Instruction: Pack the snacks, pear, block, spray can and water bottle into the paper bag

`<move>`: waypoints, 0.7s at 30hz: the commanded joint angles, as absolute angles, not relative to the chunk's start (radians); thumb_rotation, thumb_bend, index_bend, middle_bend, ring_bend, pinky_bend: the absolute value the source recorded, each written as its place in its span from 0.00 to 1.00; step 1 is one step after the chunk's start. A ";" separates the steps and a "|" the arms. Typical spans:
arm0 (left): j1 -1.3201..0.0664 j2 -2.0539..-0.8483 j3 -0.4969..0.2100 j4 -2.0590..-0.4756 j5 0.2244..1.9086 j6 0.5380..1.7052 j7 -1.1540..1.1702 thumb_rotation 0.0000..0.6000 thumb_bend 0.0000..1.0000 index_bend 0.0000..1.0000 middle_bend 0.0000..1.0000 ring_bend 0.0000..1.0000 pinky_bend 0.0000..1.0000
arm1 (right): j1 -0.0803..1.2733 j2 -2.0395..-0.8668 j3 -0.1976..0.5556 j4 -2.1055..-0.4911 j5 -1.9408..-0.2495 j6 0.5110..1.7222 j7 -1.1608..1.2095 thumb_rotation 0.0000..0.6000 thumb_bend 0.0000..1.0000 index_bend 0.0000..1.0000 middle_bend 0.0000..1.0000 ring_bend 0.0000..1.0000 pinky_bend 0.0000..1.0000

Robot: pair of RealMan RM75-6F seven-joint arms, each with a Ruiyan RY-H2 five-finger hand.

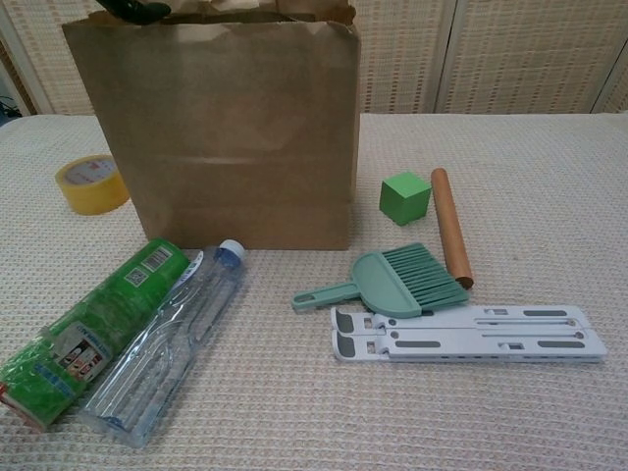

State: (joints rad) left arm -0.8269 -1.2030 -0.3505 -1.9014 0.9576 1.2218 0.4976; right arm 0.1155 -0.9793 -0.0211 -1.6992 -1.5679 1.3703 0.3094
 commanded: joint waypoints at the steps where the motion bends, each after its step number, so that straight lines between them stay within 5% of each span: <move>1: -0.759 -1.132 -0.322 -1.926 1.023 1.270 0.451 1.00 0.41 0.04 0.00 0.00 0.18 | 0.115 -0.979 -0.022 -1.699 -1.569 1.371 0.308 1.00 0.06 0.00 0.00 0.00 0.02; 10: -0.450 -0.894 -0.122 -1.875 1.313 1.387 0.168 1.00 0.42 0.09 0.00 0.00 0.21 | 0.113 -0.986 -0.020 -1.698 -1.565 1.372 0.289 1.00 0.06 0.00 0.00 0.00 0.02; 21: -0.358 -0.995 0.119 -1.375 1.785 1.426 0.148 1.00 0.41 0.01 0.00 0.00 0.19 | 0.115 -0.996 -0.016 -1.697 -1.559 1.369 0.269 1.00 0.06 0.00 0.00 0.00 0.02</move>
State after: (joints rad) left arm -0.3877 -0.9469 0.0316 -1.5280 1.6589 1.4071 0.1614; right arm 0.1147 -0.9954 -0.0159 -1.6967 -1.5592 1.3694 0.2692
